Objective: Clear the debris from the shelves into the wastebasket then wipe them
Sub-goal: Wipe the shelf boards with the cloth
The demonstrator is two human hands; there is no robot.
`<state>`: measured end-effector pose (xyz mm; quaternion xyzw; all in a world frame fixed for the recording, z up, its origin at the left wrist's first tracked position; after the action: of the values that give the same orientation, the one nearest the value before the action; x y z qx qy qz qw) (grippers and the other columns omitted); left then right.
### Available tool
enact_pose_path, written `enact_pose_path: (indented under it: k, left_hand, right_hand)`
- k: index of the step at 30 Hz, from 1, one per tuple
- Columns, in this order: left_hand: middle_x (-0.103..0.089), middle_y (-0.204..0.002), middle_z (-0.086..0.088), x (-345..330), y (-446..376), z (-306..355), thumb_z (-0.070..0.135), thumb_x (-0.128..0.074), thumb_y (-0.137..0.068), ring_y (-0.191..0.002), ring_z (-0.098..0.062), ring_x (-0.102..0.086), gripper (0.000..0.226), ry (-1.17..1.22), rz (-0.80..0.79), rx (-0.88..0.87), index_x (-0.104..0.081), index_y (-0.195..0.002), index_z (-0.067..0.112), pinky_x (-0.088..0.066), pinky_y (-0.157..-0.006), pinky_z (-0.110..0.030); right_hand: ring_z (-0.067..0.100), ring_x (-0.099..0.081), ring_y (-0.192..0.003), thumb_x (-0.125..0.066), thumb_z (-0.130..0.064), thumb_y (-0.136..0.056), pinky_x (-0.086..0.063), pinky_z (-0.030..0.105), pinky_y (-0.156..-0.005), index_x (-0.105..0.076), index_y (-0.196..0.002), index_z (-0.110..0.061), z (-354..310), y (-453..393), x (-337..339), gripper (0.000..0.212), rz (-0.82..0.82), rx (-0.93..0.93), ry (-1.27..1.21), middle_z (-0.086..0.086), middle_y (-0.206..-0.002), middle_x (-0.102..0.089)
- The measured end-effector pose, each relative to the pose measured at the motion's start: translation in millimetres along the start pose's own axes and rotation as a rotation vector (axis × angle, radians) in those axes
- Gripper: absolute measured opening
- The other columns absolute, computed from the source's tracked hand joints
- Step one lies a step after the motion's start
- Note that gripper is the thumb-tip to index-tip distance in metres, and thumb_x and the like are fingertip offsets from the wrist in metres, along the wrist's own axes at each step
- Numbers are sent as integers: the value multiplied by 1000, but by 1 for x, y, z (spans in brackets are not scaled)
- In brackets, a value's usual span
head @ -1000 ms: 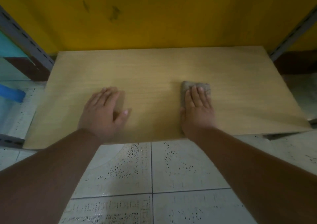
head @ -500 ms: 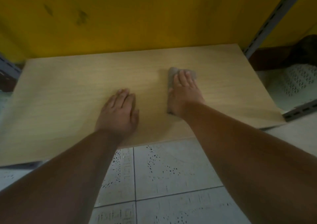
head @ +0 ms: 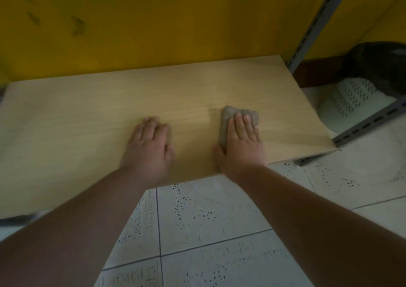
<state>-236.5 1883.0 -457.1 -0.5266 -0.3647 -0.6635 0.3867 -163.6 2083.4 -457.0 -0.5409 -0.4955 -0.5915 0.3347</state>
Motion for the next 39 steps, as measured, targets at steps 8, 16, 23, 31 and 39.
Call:
enact_pose_path:
  k: [8, 16, 23, 31, 39]
  left_hand:
    - [-5, -166, -4, -9, -19, 39, 60, -21, -96, -152, -21, 2, 70, -35, -18, -92, -16, -156, 24, -1, -123, -39]
    - [-8, -166, -4, -10, -18, 37, 68, -16, -90, -152, -22, -3, 78, -53, -24, -80, -22, -155, 24, -5, -123, -40]
    - [-23, -162, -10, -8, -22, 56, 54, -25, -89, -150, -31, -12, 74, -10, 13, -109, -35, -150, 14, -7, -123, -45]
    - [-13, -165, 0, -23, -65, 119, 50, -25, -98, -152, -21, -4, 60, -2, -10, -201, -25, -154, 26, -3, -123, -41]
    - [-23, -163, 0, -22, -64, 116, 53, -24, -88, -151, -21, -12, 68, 15, 1, -203, -34, -150, 27, -10, -120, -42]
  right_hand:
    - [20, 15, -149, -19, -41, -101, 5, 39, -121, 0, -156, -16, -30, -50, 9, 63, 30, 175, -39, 5, -163, 11]
    - [23, 13, -149, -9, -47, -100, -1, 41, -122, 3, -155, -11, 64, -28, 17, 66, 31, -91, 26, 8, -162, 11]
    - [28, 21, -146, -6, -44, -101, 5, 44, -121, 8, -153, -7, 65, 4, 7, 66, 11, -183, -23, 13, -160, 18]
    - [23, 11, -149, -17, -36, -102, 5, 39, -121, -2, -155, -10, 92, -100, 29, 61, 44, -35, -9, 8, -163, 7]
    - [26, 2, -150, -15, -41, -102, -1, 41, -122, -5, -156, -9, 191, -96, 40, 64, 107, -366, -76, 11, -163, -2]
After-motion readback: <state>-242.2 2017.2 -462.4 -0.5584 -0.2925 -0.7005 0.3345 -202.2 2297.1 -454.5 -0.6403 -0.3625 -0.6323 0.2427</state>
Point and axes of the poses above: each hand's wrist, its own y-axis away from the middle knuckle, its own x-axis out of the back of the hand, z = x × y, the point moved 8 cm from there along -y, towards the middle knuckle
